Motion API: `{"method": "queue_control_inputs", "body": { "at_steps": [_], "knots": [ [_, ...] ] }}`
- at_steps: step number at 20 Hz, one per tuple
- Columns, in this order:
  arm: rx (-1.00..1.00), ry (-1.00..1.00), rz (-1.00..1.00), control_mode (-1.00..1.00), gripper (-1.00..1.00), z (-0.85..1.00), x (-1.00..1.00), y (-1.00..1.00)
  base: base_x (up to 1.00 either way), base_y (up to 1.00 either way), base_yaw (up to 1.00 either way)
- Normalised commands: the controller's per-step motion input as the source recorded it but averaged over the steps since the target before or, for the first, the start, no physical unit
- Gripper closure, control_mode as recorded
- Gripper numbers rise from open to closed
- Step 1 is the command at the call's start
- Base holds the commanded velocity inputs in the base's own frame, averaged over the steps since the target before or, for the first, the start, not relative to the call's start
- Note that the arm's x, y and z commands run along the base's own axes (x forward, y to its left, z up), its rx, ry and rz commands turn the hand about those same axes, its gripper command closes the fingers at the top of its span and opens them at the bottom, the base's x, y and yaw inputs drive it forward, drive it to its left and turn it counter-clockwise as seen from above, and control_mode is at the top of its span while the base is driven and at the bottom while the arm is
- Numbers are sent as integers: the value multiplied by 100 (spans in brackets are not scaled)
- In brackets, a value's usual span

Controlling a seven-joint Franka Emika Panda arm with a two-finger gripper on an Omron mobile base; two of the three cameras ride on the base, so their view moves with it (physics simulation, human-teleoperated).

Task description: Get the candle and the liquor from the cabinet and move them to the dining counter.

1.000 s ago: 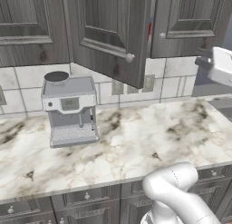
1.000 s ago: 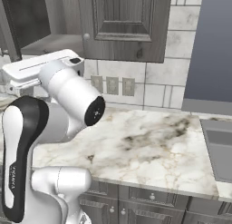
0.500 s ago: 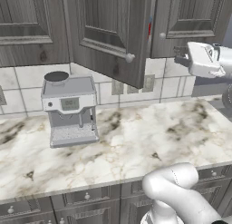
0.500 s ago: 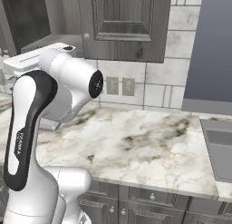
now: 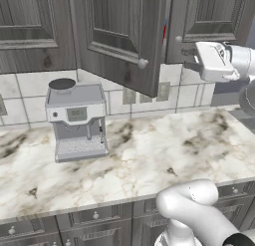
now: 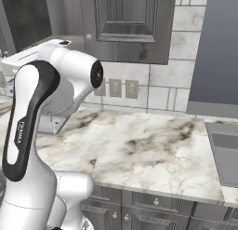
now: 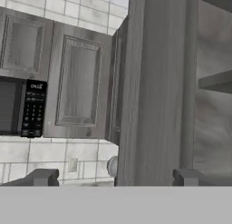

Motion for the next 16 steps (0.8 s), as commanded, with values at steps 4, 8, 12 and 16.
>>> {"method": "queue_control_inputs", "body": {
  "at_steps": [4,8,12,16],
  "knots": [
    [0,0,15,-100,-100,0,17,-3,0,0,0],
    [0,0,13,-100,-100,0,33,-2,0,0,0],
    [0,0,6,-100,-100,0,43,0,0,0,0],
    [0,0,5,-100,-100,0,43,0,0,0,0]
  ]
}}
